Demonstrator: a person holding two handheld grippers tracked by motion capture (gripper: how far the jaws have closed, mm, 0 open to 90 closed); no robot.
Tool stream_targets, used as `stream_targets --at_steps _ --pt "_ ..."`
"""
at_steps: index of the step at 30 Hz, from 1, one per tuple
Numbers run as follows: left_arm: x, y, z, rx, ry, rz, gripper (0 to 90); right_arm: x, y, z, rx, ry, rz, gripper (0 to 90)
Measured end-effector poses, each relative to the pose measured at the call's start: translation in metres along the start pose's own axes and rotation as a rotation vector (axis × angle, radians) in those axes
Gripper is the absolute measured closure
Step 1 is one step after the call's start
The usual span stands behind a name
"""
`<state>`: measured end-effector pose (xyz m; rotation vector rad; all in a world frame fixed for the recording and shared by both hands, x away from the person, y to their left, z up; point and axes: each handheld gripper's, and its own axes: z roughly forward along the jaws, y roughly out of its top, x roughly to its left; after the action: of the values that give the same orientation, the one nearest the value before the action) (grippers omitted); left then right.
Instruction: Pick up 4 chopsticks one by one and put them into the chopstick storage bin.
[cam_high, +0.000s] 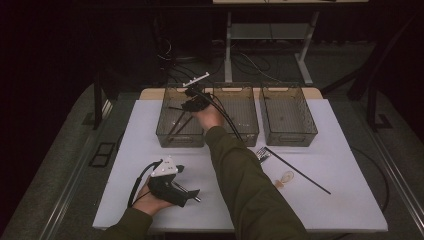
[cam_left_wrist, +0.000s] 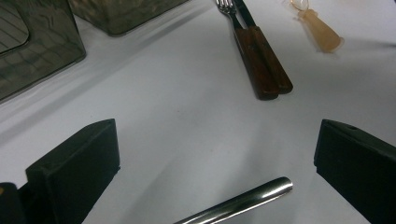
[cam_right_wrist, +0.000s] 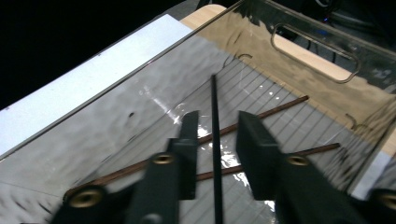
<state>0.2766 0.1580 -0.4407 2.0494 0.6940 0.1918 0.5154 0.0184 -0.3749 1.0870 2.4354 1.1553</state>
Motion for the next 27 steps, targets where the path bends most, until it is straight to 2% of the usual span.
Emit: stream_targets --at_steps 2,5,6,13,18,23,27 --pt "0.000 0.000 0.000 -0.001 -0.001 -0.001 0.0 -0.001 0.000 -0.003 -0.003 0.000 -0.001 57.3" --pt "0.000 0.000 0.001 -0.002 0.001 -0.003 0.0 0.000 0.001 -0.009 -0.005 0.017 -0.008 51.2" --pt "0.000 0.000 0.001 -0.002 0.001 -0.003 0.0 0.001 0.001 -0.011 -0.003 0.037 -0.006 49.8" --pt "0.000 0.000 0.000 -0.001 0.008 -0.009 0.0 0.003 -0.008 -0.034 -0.030 0.101 -0.041 43.7" --pt "0.001 0.000 -0.001 -0.001 0.010 -0.005 0.0 0.002 -0.022 -0.053 -0.050 0.132 -0.043 41.2" --pt "0.001 0.000 0.000 0.008 0.015 0.002 0.0 -0.005 -0.034 -0.073 -0.044 0.167 -0.043 34.3" --pt "0.002 0.000 0.000 0.008 0.015 0.000 0.0 -0.012 -0.043 -0.091 -0.044 0.173 -0.059 30.5"
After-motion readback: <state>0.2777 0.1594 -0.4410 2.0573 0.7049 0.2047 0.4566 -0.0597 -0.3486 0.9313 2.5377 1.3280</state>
